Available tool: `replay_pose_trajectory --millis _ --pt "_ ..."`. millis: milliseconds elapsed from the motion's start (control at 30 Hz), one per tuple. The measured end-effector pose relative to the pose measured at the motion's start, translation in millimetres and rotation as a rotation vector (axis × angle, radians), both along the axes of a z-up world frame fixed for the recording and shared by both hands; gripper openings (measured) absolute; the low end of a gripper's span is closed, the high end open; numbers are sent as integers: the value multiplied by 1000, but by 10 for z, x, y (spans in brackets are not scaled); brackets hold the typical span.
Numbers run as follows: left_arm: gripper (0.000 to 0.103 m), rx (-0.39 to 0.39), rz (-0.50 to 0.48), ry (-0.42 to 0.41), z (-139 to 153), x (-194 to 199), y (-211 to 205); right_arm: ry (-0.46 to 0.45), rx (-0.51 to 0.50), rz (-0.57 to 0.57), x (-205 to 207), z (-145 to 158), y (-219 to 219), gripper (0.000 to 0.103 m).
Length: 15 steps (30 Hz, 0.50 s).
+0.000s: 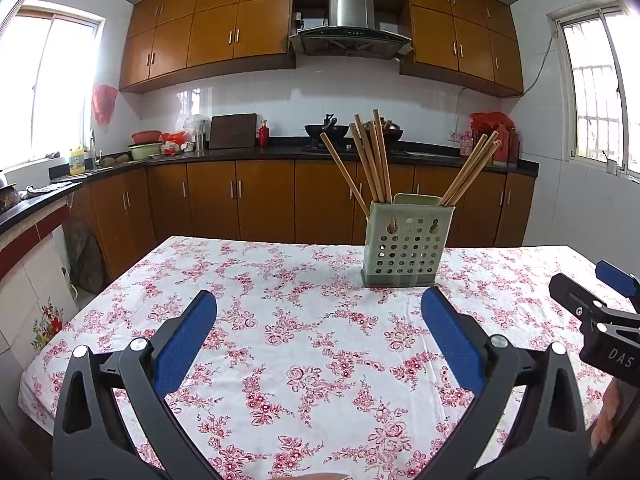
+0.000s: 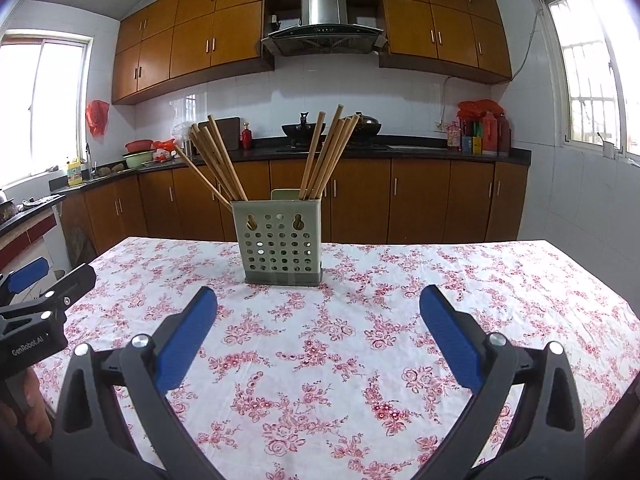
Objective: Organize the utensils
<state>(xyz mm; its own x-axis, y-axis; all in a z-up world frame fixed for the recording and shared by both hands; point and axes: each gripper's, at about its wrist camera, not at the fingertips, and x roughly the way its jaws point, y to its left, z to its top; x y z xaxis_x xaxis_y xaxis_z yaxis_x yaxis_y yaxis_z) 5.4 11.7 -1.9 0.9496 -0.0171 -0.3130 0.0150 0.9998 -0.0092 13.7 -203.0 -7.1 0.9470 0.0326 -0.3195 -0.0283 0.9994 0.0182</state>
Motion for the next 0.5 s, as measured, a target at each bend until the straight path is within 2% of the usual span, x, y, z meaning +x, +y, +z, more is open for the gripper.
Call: replay_pose_trajectory --millis 500 --pt "101 2 -5 15 -11 7 -59 8 4 -3 15 -24 -17 99"
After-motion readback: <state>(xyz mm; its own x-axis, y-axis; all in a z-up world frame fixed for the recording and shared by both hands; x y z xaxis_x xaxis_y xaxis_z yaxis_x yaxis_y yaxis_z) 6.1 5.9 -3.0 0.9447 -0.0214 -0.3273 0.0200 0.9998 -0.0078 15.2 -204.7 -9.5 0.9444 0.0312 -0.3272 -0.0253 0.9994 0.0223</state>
